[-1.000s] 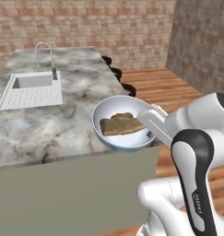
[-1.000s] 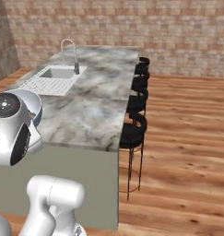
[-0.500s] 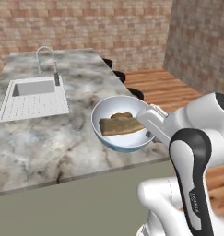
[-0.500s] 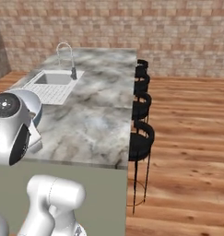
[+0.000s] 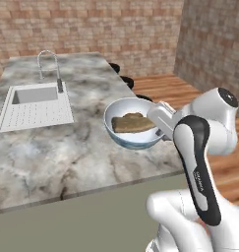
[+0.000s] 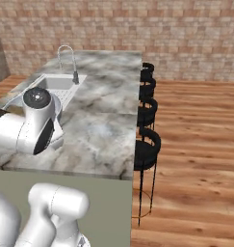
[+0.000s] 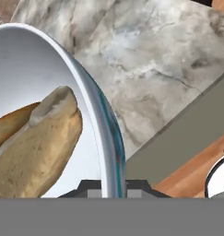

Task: Pick up the heated bread from the toaster oven and place it in the bowl. Then move the bread bowl to the dining counter.

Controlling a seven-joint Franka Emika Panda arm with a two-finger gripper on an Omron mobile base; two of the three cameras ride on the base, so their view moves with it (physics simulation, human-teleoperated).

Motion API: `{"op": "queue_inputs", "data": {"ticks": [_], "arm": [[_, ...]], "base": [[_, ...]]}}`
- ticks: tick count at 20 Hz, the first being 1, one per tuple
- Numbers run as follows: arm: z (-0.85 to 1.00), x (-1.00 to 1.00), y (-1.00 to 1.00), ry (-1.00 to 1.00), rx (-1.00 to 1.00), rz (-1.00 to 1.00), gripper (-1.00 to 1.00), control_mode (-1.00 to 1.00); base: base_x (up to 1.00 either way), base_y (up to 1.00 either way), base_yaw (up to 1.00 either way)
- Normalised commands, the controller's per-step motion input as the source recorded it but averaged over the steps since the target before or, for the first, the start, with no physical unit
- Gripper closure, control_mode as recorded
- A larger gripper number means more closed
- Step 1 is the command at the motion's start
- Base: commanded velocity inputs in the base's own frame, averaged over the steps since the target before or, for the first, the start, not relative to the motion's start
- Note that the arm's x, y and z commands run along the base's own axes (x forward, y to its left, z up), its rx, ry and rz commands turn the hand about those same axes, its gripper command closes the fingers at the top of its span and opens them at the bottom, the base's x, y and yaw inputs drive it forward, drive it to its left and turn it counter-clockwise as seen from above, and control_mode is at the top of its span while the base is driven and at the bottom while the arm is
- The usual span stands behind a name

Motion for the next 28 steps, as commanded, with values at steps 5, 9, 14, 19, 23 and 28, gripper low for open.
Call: {"op": "queue_inputs", "data": {"ticks": [5,9,14,19,23,28], "arm": [[-0.11,1.00,-0.49,0.20,0.00,0.00,1.00,-1.00],[-0.37,0.97,-0.13,0.05,0.00,0.00,1.00,-1.00],[-0.57,0.87,0.00,0.00,0.00,-0.04,1.00,-1.00],[-0.78,0.77,0.00,0.01,-0.01,-0.08,1.00,-1.00],[-0.62,0.70,0.12,0.02,0.00,-0.09,1.00,-1.00],[-0.67,0.42,0.12,0.02,0.00,-0.08,1.00,-1.00]], "base": [[0.00,0.00,0.00],[0.00,0.00,0.00],[0.00,0.00,0.00],[0.00,0.00,0.00],[0.00,0.00,0.00],[0.00,0.00,0.00]]}}
